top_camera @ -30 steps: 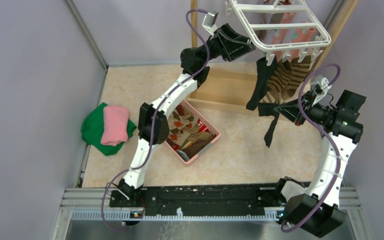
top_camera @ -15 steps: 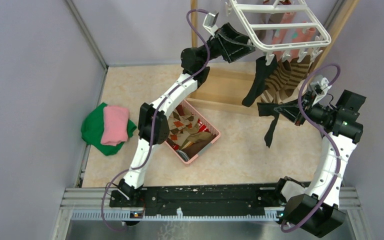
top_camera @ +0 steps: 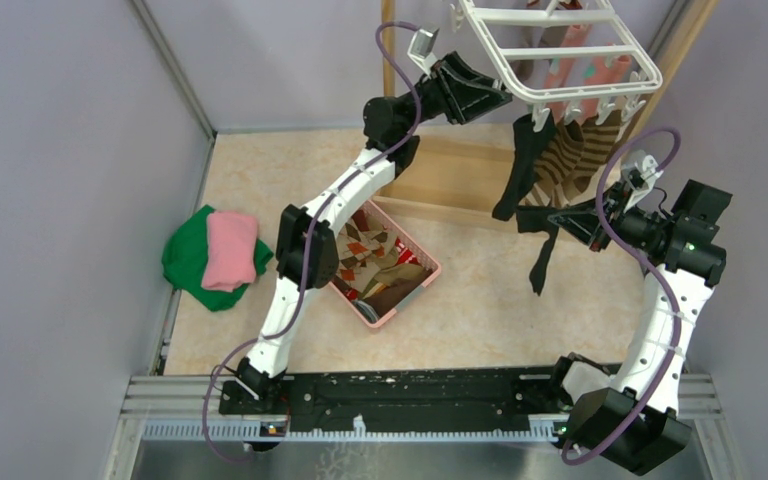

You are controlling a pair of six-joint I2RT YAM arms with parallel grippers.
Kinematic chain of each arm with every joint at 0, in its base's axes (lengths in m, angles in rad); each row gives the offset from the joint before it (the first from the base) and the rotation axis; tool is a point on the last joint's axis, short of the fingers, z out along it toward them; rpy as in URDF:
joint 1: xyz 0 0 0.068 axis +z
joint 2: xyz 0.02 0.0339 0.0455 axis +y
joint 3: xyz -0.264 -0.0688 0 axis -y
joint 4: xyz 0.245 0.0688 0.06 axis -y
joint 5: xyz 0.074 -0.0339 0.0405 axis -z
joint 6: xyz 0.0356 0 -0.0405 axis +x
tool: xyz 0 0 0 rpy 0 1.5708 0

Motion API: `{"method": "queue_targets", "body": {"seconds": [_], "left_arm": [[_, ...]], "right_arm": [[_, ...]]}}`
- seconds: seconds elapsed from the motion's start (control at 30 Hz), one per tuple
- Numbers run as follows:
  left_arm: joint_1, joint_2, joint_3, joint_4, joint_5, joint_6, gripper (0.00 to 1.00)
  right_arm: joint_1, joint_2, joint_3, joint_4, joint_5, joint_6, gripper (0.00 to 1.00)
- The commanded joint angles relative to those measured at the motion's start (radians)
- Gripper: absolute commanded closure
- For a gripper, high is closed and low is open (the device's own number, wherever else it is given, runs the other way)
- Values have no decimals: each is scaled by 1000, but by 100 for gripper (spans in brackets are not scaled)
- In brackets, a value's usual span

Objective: Clip the socks to the hanger
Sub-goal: Rotate the hanger.

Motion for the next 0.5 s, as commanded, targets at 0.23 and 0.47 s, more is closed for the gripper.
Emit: {"method": "queue_targets", "body": {"seconds": [0.23,0.47], "left_arm": [[-33,-96,-69,9,22,125,71],[-134,-241,-193,-255,-47,544,83]], "right_arm": [[10,-5,46,-15,5,-39,100],[10,-11,59,-27,48,-40,100]]}}
